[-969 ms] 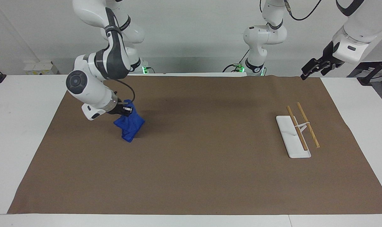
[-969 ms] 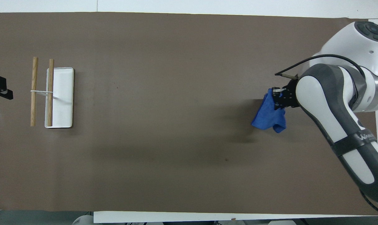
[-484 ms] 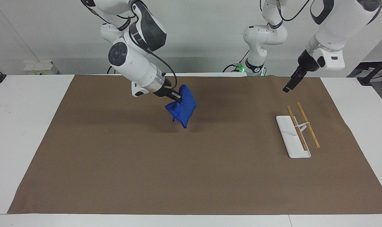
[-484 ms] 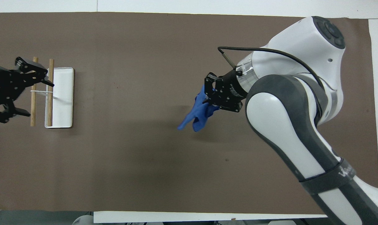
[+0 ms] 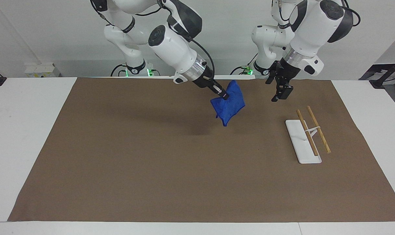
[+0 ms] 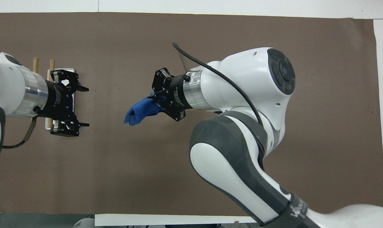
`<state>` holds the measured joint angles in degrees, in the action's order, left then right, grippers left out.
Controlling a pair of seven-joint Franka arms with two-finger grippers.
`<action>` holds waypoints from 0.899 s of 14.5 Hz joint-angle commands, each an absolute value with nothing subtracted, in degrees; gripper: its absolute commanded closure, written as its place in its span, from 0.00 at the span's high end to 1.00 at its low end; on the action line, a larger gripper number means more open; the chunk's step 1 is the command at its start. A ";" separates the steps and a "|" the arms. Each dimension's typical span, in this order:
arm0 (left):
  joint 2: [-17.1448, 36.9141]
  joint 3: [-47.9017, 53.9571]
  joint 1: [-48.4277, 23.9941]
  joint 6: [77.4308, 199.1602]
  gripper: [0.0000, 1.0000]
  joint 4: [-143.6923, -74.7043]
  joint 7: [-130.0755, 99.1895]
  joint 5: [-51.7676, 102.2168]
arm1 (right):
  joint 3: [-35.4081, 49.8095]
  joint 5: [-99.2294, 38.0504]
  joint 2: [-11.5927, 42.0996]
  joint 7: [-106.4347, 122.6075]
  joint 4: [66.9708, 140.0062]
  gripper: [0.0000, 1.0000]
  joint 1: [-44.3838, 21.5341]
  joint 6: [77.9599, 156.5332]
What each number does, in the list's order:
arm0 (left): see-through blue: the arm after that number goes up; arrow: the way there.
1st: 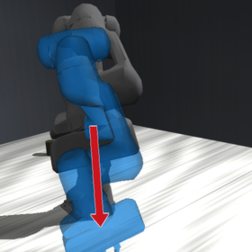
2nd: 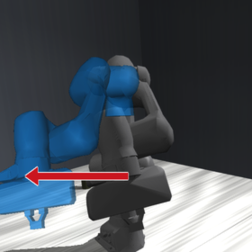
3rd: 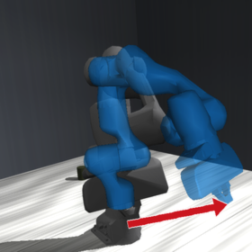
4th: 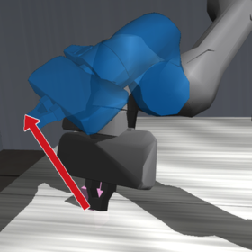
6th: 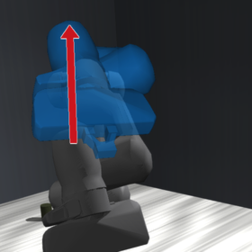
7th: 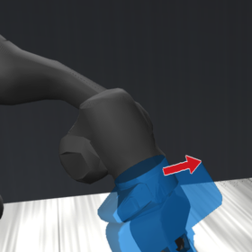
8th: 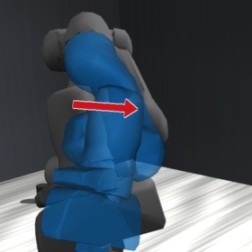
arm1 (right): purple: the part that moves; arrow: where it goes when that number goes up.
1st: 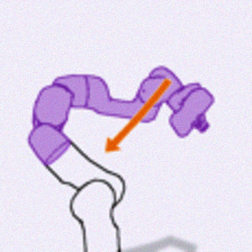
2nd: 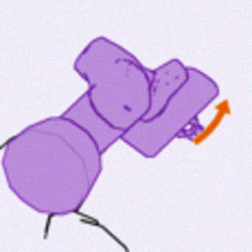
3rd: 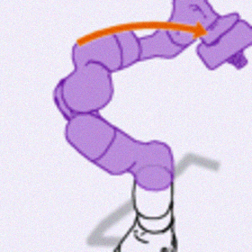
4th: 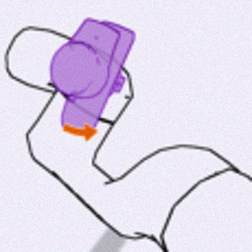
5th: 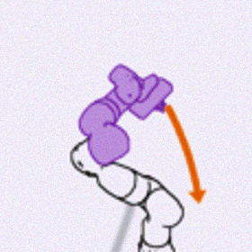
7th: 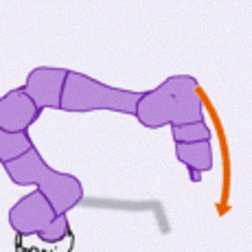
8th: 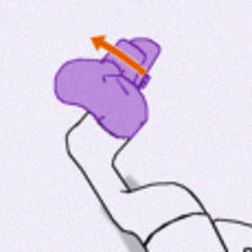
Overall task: Right arm passes towel to left arm to hang
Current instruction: 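Close the left gripper on the towel held by the right gripper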
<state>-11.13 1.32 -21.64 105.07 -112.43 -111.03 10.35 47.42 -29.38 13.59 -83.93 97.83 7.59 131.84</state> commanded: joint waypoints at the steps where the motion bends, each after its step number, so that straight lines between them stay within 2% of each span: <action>1: -15.90 0.70 -25.13 110.29 1.00 -119.61 -115.66 11.07 | 49.74 -30.41 14.68 -86.04 97.12 0.00 8.17 134.28; 9: -15.65 0.79 -29.27 117.49 0.97 -126.12 -119.44 12.13 | 50.54 -29.79 15.03 -86.75 97.38 0.00 7.73 135.09; 11: -15.38 0.79 -29.01 121.36 0.86 -127.44 -121.98 12.13 | 50.54 -29.71 15.03 -86.66 97.38 0.00 7.73 135.00; 13: -15.03 0.62 -27.78 122.69 0.59 -127.27 -122.43 14.75 | 50.54 -29.71 15.03 -86.57 97.38 0.00 7.73 135.00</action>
